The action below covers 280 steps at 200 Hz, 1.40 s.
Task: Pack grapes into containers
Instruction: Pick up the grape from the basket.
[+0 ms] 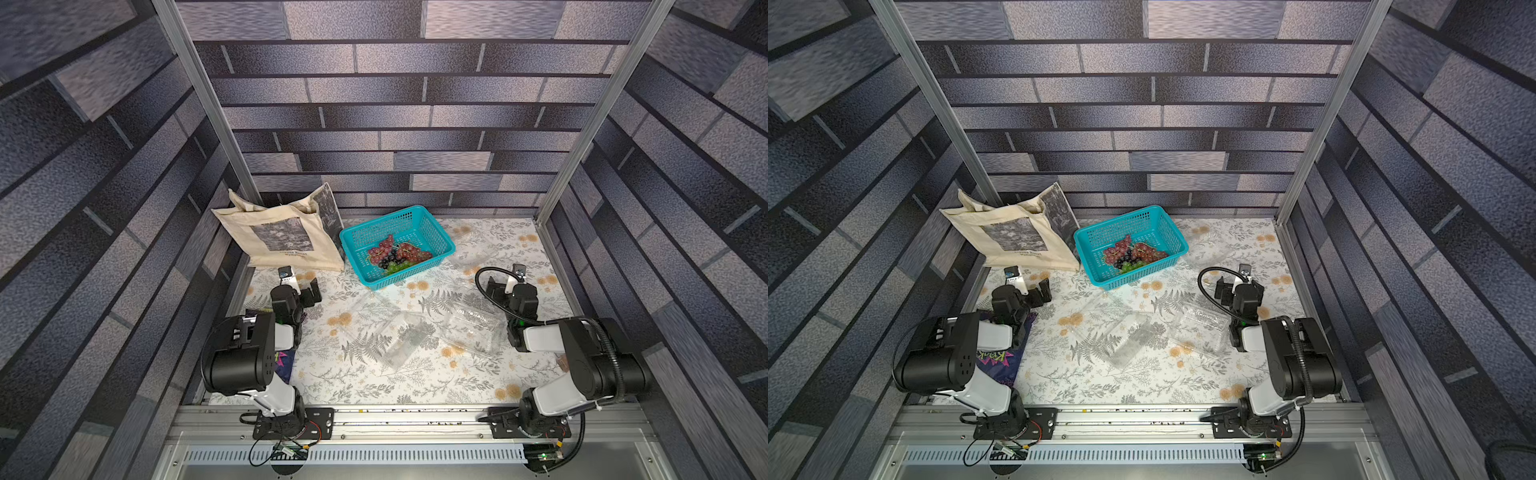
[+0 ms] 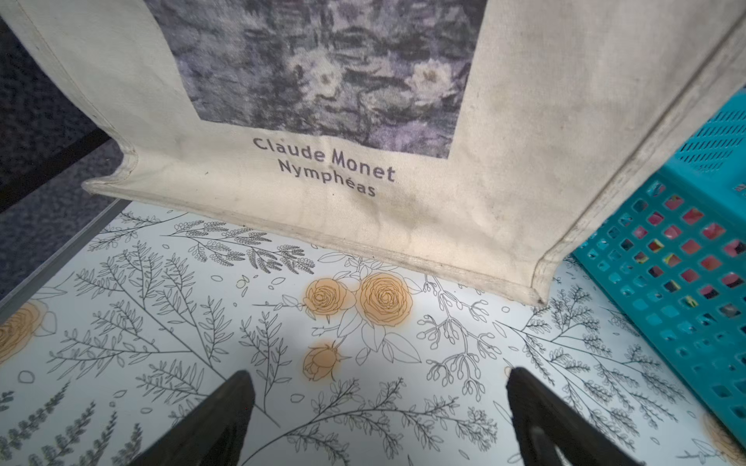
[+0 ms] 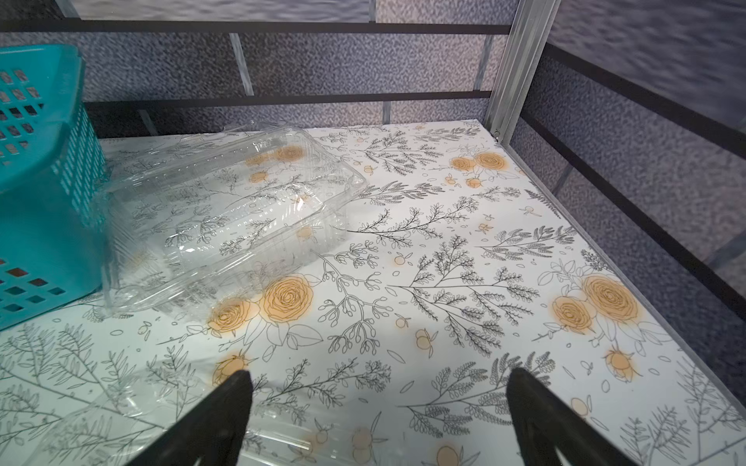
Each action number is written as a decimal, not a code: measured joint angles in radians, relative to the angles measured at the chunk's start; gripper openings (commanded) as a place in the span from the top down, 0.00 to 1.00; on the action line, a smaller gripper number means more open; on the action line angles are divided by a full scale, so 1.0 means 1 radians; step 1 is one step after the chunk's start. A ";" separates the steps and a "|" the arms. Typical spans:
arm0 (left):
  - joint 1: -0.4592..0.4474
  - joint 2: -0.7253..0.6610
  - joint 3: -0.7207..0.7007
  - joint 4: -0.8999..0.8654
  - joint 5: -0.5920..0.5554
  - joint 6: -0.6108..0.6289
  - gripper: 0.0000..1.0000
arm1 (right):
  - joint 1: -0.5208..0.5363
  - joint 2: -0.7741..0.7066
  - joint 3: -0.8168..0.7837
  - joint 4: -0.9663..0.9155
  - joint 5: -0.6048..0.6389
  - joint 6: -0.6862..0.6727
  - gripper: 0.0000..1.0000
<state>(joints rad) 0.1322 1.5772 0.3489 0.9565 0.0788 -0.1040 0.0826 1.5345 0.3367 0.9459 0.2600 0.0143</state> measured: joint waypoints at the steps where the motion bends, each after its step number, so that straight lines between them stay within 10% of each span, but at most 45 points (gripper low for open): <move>1: 0.000 0.000 0.000 0.000 0.000 0.000 0.00 | 0.000 0.000 0.000 0.000 0.000 0.000 0.00; 212: 0.000 0.000 0.000 0.000 0.000 0.000 0.00 | 0.000 -0.004 0.000 -0.004 -0.010 -0.005 0.00; 280: 0.000 0.000 0.000 0.000 0.000 0.000 0.00 | 0.001 -0.531 0.109 -0.490 0.032 0.141 0.00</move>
<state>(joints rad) 0.1322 1.5772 0.3489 0.9562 0.0792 -0.1040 0.0837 1.0035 0.4454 0.4561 0.2916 0.1551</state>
